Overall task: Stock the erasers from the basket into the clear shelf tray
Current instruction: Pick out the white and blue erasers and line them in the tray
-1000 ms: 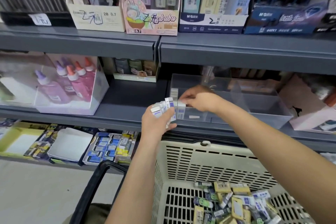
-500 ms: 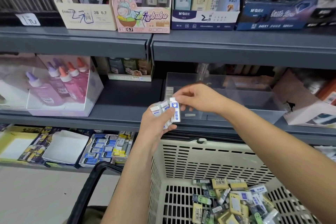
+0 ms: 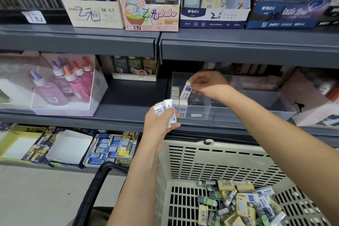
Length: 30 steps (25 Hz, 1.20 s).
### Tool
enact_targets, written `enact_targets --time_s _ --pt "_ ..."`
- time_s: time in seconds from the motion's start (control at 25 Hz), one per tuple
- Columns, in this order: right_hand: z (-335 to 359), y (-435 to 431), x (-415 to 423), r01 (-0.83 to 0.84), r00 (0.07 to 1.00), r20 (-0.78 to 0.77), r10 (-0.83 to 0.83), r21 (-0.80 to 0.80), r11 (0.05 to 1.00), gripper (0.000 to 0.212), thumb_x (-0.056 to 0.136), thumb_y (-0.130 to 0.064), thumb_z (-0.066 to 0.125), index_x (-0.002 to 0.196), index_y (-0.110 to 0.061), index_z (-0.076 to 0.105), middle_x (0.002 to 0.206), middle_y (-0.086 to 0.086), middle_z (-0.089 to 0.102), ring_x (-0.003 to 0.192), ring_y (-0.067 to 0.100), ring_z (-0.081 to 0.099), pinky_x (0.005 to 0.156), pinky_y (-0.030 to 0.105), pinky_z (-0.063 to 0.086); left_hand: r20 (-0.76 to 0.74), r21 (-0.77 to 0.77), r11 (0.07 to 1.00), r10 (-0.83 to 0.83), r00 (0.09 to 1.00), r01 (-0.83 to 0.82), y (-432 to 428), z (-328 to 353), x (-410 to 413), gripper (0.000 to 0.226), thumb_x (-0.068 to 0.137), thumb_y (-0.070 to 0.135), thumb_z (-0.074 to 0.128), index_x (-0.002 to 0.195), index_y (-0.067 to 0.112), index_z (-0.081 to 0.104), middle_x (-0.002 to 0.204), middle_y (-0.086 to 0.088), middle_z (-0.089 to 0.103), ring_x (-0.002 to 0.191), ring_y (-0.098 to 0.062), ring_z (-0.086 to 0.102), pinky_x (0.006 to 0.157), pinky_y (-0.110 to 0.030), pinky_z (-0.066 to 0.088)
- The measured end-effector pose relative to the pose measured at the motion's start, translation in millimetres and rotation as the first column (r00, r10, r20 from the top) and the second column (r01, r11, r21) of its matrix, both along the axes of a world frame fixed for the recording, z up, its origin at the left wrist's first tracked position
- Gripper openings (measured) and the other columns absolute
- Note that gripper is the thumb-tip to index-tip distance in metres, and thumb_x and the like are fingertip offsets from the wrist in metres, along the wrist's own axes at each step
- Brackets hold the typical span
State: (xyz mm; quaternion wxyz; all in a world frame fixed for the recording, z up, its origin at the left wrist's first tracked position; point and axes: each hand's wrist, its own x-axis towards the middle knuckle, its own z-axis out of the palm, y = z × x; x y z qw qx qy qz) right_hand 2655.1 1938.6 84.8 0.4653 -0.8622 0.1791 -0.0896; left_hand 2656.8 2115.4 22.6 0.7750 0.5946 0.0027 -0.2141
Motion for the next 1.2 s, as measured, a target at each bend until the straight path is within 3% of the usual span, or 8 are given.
enact_targets --time_s 0.2,0.28,0.44,0.6,0.76,0.88,1.04,1.2 --pt "-11.1 4.2 5.5 -0.119 0.986 -0.121 0.113 -0.048 0.992 0.017 0.082 -0.009 0.063 0.074 -0.024 0.063 0.085 0.004 0.071 0.078 0.018 0.068 0.083 0.038 0.056 -0.020 -0.005 1.000 0.027 0.999 -0.028 -0.5 -1.8 0.9 0.013 0.087 0.009 0.062 0.097 0.017 0.060 0.086 -0.005 0.070 0.078 -0.013 0.070 0.057 -0.023 0.054" --pt "-18.1 6.5 6.8 -0.211 0.963 -0.213 0.167 -0.205 0.956 0.007 0.085 -0.016 0.062 0.086 -0.021 0.067 0.098 0.003 0.071 0.084 0.014 0.065 0.083 0.029 0.053 -0.038 -0.003 1.000 0.030 0.999 -0.030 -0.7 -1.8 1.0 0.014 0.086 0.009 0.064 0.098 0.016 0.060 0.091 -0.007 0.069 0.078 -0.014 0.069 0.058 -0.023 0.055" --pt "-20.4 7.3 5.9 -0.313 0.934 -0.300 0.193 -0.427 0.848 0.026 0.094 -0.023 0.046 0.111 -0.021 0.065 0.117 0.000 0.065 0.101 0.018 0.060 0.082 0.022 0.043 -0.035 -0.019 0.999 0.037 0.999 -0.037 -0.4 -0.2 0.5 0.016 0.084 0.010 0.067 0.097 0.018 0.061 0.091 -0.003 0.070 0.070 -0.009 0.069 0.057 -0.023 0.054" --pt "-16.0 12.1 -4.5 -0.217 0.975 -0.148 0.163 -0.515 0.830 0.028 0.095 -0.024 0.044 0.114 -0.020 0.064 0.117 0.003 0.065 0.105 0.025 0.060 0.089 0.029 0.046 -0.042 -0.023 0.999 0.030 0.999 -0.031 -0.7 0.8 -1.2 0.017 0.084 0.008 0.068 0.096 0.019 0.061 0.088 -0.001 0.071 0.069 -0.008 0.070 0.058 -0.023 0.055" --pt "-9.6 27.8 -23.1 -0.253 0.965 -0.018 0.262 -0.321 0.912 0.021 0.091 -0.036 0.053 0.097 -0.024 0.068 0.080 -0.004 0.068 0.079 0.017 0.064 0.073 0.030 0.049 -0.021 0.008 1.000 -0.018 1.000 0.019 -2.6 2.3 -2.5 0.018 0.083 0.006 0.067 0.099 0.015 0.064 0.088 -0.003 0.072 0.071 -0.010 0.071 0.058 -0.024 0.055" --pt "-7.9 28.5 -29.6 -0.326 0.945 -0.020 0.326 -0.140 0.935 0.009 0.089 -0.023 0.058 0.084 -0.029 0.063 0.061 -0.010 0.061 0.061 0.005 0.058 0.071 0.031 0.052 -0.003 -0.013 0.997 -0.077 0.997 0.077 -4.1 5.2 -6.4 0.012 0.085 0.011 0.067 0.096 0.016 0.066 0.085 -0.003 0.073 0.073 -0.011 0.071 0.057 -0.023 0.054" --pt "-3.4 18.3 -38.9 -0.323 0.946 0.028 0.322 0.029 0.946 0.019 0.093 -0.012 0.051 0.086 -0.029 0.054 0.068 -0.002 0.064 0.058 0.002 0.058 0.059 0.019 0.047 -0.054 -0.111 0.982 -0.158 0.986 0.152 -4.3 8.6 -9.5 0.019 0.089 0.021 0.062 0.105 0.010 0.064 0.086 -0.007 0.074 0.077 -0.016 0.072 0.054 -0.021 0.052" --pt "-4.9 13.4 -49.6 -0.321 0.947 0.045 0.317 0.138 0.937 0.020 0.093 -0.010 0.051 0.094 -0.028 0.061 0.074 -0.004 0.069 0.071 0.007 0.066 0.069 0.023 0.053 -0.011 -0.083 0.977 -0.199 0.980 0.197 -5.7 7.4 -11.2 0.015 0.086 0.013 0.065 0.101 0.011 0.066 0.083 -0.003 0.070 0.070 -0.011 0.066 0.054 -0.020 0.050"
